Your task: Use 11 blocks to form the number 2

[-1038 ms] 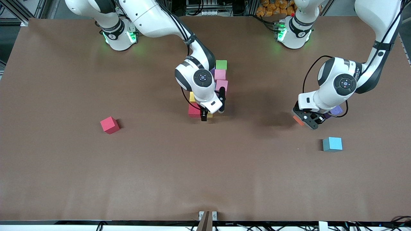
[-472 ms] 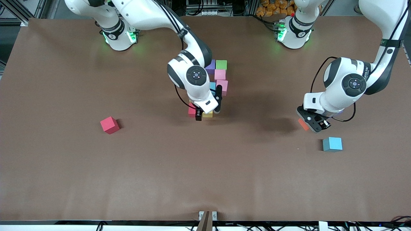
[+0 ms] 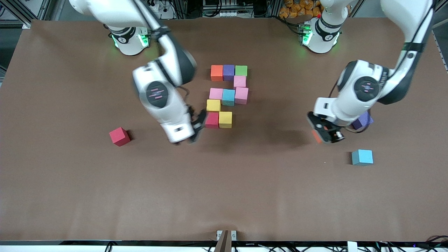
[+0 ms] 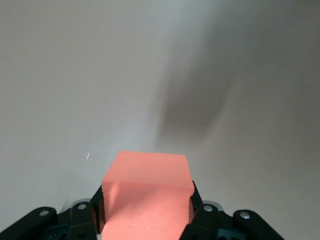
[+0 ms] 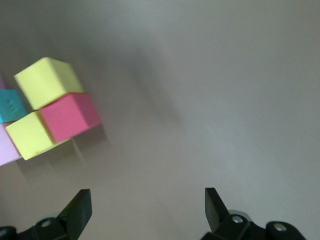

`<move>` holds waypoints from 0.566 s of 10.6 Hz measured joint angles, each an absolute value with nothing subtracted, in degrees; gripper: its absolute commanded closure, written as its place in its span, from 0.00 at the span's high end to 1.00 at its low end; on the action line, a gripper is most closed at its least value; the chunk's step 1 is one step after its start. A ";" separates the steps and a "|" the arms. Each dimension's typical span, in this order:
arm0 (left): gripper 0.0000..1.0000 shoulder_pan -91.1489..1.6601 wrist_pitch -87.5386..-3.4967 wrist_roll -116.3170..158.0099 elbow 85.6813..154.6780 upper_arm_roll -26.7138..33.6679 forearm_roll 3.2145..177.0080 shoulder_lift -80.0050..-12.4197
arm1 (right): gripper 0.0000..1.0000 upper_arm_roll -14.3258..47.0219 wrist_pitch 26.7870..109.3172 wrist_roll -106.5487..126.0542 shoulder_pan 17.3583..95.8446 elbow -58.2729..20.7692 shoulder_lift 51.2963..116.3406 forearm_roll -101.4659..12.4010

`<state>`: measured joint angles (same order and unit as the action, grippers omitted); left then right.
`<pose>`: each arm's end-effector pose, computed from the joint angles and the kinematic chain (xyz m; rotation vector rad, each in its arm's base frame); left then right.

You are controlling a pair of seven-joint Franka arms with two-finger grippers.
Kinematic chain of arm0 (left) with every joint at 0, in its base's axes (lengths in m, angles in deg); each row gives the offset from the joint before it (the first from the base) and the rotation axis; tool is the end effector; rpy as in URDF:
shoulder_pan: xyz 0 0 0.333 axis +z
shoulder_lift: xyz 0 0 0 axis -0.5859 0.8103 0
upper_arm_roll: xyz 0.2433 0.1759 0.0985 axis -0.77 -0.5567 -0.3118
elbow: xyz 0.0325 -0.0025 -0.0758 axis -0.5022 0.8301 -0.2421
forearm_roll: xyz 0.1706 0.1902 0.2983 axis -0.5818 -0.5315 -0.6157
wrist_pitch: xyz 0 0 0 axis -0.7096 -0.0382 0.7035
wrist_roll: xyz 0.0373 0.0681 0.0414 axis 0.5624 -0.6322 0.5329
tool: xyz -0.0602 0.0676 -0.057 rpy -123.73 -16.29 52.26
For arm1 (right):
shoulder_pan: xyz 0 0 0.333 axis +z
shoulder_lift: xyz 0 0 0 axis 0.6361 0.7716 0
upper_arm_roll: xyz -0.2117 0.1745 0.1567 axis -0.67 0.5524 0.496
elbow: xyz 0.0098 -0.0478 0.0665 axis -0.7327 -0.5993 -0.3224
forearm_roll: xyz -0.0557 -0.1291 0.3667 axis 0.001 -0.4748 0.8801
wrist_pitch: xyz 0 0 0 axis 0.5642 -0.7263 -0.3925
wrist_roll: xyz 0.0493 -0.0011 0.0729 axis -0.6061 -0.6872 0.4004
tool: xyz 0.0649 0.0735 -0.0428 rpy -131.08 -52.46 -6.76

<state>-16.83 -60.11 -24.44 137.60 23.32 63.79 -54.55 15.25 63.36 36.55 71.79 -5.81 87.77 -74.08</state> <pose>0.5638 -0.1750 0.3262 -2.5658 1.7259 -0.0353 0.6100 0.3171 0.3898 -2.7191 -1.4300 0.0600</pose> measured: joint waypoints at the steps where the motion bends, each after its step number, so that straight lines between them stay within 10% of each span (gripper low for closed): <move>1: 0.00 -19.59 -60.10 -24.31 136.62 23.34 63.79 -53.50 | 1.00 15.18 61.42 32.47 68.74 -5.83 86.06 -74.10; 6: 0.00 -30.44 -59.92 -24.10 128.09 23.24 63.79 -44.67 | 1.00 11.01 54.89 27.97 51.29 -6.10 81.89 -74.34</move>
